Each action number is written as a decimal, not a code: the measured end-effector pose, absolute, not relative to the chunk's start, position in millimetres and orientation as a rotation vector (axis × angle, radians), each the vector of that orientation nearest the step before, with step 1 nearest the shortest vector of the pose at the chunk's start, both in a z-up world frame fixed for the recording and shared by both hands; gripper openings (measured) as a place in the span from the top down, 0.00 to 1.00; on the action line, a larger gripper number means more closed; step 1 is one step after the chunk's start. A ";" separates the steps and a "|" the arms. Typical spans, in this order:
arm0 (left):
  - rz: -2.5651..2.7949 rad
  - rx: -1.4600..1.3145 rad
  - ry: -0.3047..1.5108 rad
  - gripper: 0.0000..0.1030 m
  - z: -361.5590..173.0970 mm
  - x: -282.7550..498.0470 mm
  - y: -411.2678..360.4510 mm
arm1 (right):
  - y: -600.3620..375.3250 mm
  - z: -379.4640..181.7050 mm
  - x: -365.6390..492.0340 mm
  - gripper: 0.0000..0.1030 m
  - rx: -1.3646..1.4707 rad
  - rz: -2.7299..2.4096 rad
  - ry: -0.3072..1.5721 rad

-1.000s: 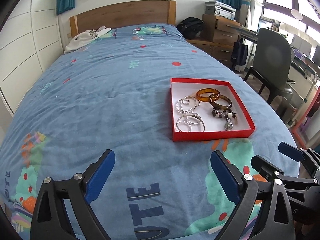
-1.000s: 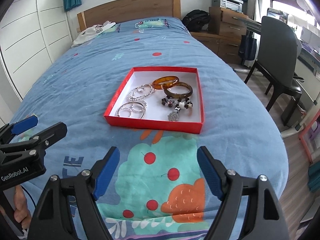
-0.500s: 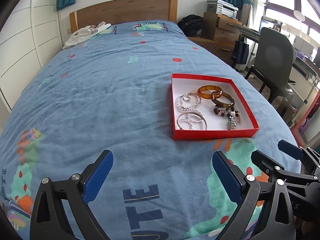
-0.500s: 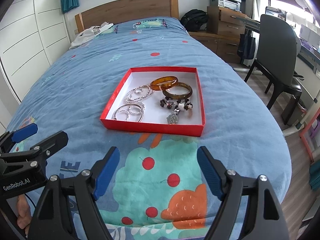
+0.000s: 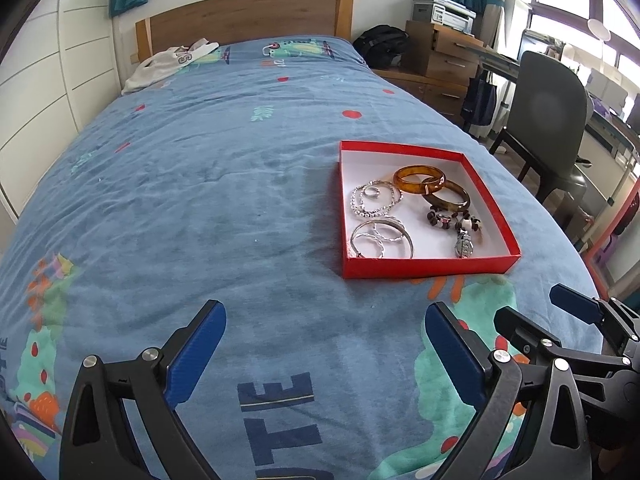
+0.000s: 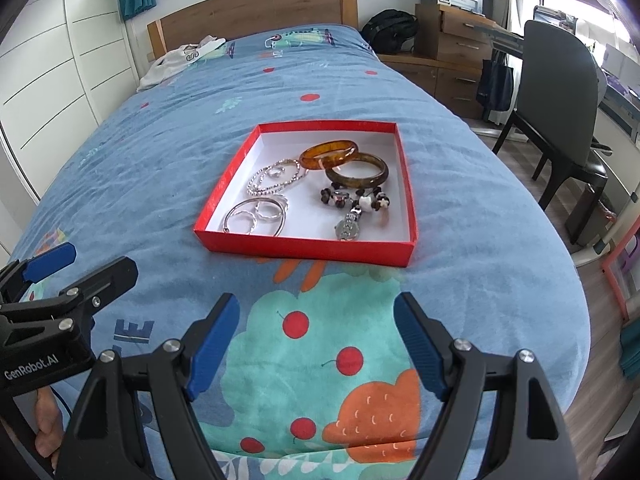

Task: Organize jewelry

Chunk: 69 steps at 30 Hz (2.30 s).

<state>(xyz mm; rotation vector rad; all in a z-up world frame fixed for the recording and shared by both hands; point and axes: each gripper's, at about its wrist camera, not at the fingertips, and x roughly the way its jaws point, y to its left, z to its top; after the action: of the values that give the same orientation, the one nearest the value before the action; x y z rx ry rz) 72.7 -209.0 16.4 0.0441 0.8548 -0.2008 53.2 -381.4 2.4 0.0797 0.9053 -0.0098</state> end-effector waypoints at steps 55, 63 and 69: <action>-0.219 0.068 0.875 0.04 12.9 68.0 -216.2 | -388.4 0.3 48.8 0.23 0.091 -0.033 0.903; -0.219 0.060 0.886 0.04 11.5 69.0 -214.5 | -391.3 4.0 47.4 0.23 0.090 -0.040 0.903; -0.218 0.057 0.891 0.04 10.2 70.4 -212.6 | -391.9 4.2 47.1 0.23 0.086 -0.041 0.906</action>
<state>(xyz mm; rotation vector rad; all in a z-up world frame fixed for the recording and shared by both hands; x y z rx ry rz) 70.4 -212.6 10.2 0.0575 0.8910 -0.2179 47.1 -391.9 4.2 0.0862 0.9060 -0.0406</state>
